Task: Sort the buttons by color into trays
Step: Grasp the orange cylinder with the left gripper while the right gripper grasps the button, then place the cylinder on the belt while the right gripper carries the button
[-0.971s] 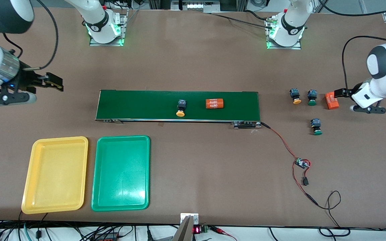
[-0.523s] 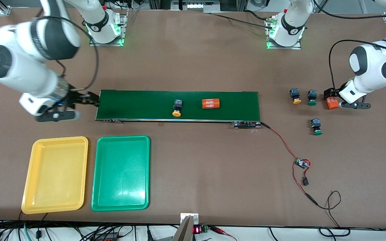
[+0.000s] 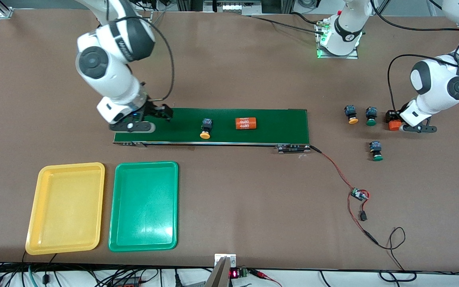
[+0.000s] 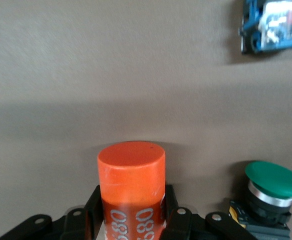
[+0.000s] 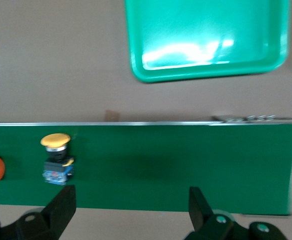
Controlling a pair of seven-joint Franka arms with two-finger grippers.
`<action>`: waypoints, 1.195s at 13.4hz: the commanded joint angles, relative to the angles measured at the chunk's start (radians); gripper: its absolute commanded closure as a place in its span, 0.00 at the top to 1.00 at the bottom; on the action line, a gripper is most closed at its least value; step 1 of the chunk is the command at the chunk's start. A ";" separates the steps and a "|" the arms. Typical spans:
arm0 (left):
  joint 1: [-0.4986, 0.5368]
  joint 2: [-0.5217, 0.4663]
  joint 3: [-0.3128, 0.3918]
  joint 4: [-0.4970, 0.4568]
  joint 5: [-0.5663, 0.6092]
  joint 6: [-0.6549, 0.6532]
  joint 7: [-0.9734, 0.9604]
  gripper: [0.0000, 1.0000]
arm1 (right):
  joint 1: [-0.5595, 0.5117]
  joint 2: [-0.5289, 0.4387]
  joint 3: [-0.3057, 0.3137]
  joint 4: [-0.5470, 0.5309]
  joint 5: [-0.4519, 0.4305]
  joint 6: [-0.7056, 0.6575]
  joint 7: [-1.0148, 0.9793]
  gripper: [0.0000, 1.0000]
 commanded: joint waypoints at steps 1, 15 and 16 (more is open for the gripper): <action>-0.020 -0.055 0.001 0.069 -0.027 -0.117 0.038 0.27 | 0.018 0.027 0.040 -0.049 0.009 0.084 0.037 1.00; -0.063 0.006 -0.681 0.439 -0.030 -0.594 0.414 0.24 | 0.151 0.220 0.014 -0.043 -0.073 0.223 0.119 1.00; -0.077 0.020 -0.709 0.439 -0.030 -0.560 0.415 0.24 | 0.151 0.230 0.005 -0.043 -0.070 0.239 0.119 1.00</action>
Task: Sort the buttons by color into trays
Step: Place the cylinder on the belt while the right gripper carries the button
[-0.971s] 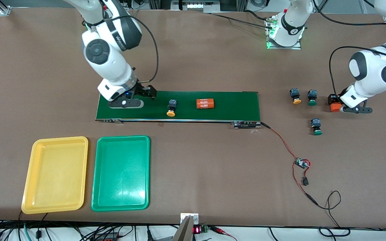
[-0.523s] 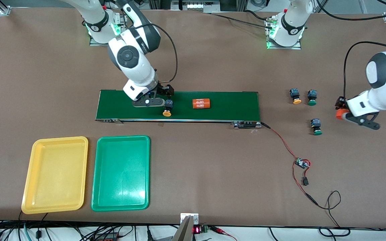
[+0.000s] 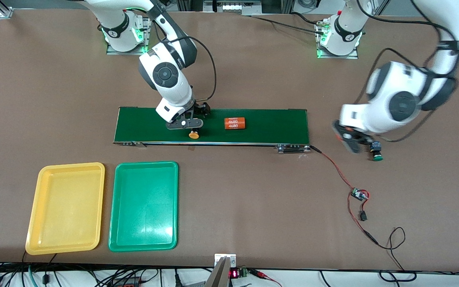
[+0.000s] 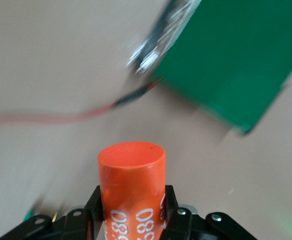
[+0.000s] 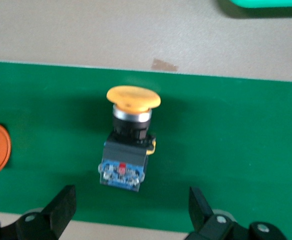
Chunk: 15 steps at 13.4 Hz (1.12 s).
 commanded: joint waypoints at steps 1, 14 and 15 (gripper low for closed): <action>-0.019 0.046 -0.086 0.020 -0.022 0.054 0.044 0.24 | 0.004 0.028 -0.025 0.007 -0.011 0.054 0.022 1.00; -0.096 0.178 -0.131 -0.042 -0.007 0.240 0.204 1.00 | 0.001 -0.005 -0.100 0.020 -0.009 0.055 0.075 0.17; -0.095 0.169 -0.133 -0.041 -0.007 0.231 0.202 1.00 | -0.002 -0.012 -0.122 0.037 -0.009 0.055 0.070 0.14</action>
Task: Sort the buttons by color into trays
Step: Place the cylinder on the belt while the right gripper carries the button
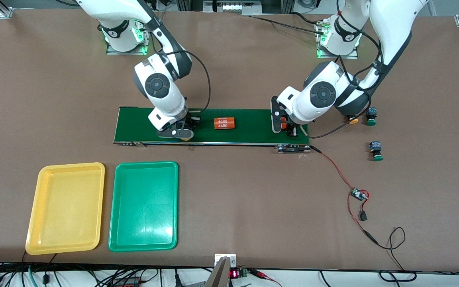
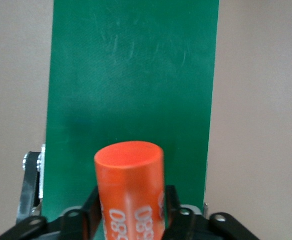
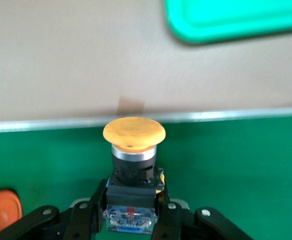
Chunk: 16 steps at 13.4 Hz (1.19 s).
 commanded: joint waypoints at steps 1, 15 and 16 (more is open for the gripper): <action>0.005 -0.028 -0.001 0.010 -0.007 -0.012 0.023 1.00 | -0.004 -0.039 -0.073 0.034 -0.011 -0.008 0.005 0.14; -0.047 -0.289 0.384 0.095 -0.076 -0.440 -0.682 1.00 | -0.336 0.142 -0.239 0.221 -0.026 -0.036 -0.889 0.14; -0.054 -0.292 0.422 0.064 -0.076 -0.438 -0.749 1.00 | -0.350 0.155 -0.239 0.235 -0.023 -0.054 -0.892 0.14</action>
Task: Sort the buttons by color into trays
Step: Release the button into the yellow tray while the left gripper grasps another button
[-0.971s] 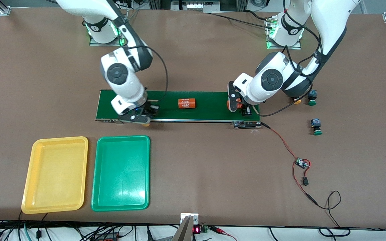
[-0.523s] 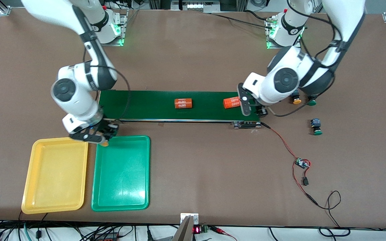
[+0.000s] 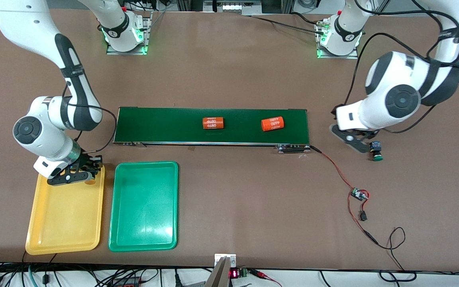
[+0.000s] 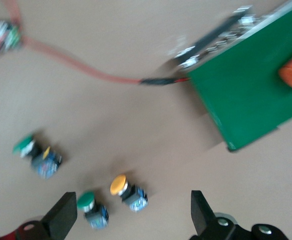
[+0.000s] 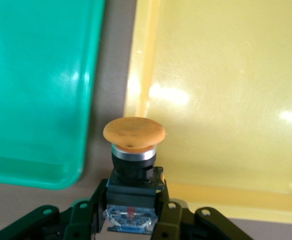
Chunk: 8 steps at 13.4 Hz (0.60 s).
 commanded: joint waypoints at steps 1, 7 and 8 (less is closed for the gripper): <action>-0.037 -0.056 0.111 -0.113 -0.031 0.002 -0.163 1.00 | -0.031 0.054 0.011 0.093 -0.007 -0.068 -0.034 0.14; -0.032 -0.061 0.187 -0.422 -0.031 0.248 -0.344 1.00 | -0.082 0.214 0.018 0.331 0.002 -0.206 -0.054 0.14; -0.032 -0.062 0.187 -0.447 -0.031 0.280 -0.393 1.00 | -0.082 0.221 0.018 0.329 0.016 -0.200 -0.056 0.14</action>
